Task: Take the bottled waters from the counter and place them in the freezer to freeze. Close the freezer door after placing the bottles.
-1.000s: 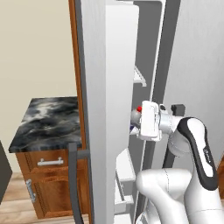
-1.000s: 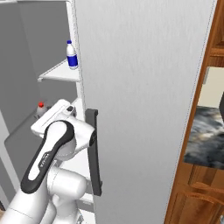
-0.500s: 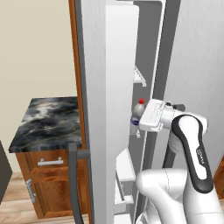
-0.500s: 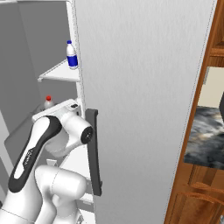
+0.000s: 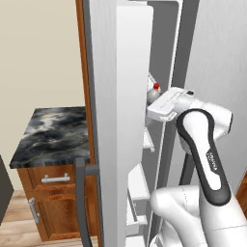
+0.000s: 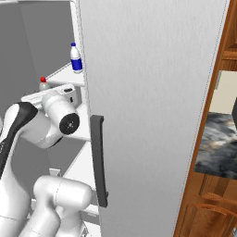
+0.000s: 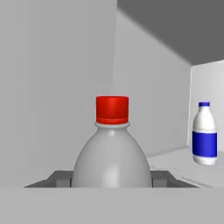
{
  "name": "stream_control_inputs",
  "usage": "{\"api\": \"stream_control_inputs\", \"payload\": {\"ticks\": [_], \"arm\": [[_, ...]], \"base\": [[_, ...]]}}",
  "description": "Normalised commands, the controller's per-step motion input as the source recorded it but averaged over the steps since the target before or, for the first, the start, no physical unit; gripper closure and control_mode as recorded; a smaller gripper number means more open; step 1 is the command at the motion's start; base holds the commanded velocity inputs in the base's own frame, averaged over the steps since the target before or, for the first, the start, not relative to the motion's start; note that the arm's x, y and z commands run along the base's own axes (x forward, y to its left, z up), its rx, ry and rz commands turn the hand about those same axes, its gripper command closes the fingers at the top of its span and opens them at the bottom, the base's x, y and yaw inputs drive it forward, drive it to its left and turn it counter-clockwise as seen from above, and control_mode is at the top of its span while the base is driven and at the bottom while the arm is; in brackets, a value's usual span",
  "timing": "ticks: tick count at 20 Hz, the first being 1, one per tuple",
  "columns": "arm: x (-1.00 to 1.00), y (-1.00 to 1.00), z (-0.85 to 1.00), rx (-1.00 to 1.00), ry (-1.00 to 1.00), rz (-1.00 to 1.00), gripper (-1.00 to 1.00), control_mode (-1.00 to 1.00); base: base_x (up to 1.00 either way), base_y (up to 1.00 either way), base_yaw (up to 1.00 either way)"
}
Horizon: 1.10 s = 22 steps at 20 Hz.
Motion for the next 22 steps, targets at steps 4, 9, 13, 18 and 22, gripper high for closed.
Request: {"api": "stream_control_inputs", "payload": {"ticks": [4, 9, 13, 18, 22], "arm": [[0.04, -0.04, 0.99, 0.02, 0.06, -0.31, 1.00, -1.00], [0.14, -0.19, 0.66, 0.00, 0.17, -0.35, 1.00, -1.00], [0.09, -0.76, 0.33, 0.06, 0.21, -0.22, 1.00, -1.00], [0.00, -0.46, 0.06, 0.03, 0.10, -0.08, 1.00, -1.00], [0.07, 0.01, -0.05, -0.08, 0.00, 0.00, 1.00, -1.00]], "base": [[0.00, 0.00, 0.00], [0.00, 0.00, 0.00], [0.00, 0.00, 0.00], [0.00, 0.00, 0.00], [0.00, 0.00, 0.00]]}}
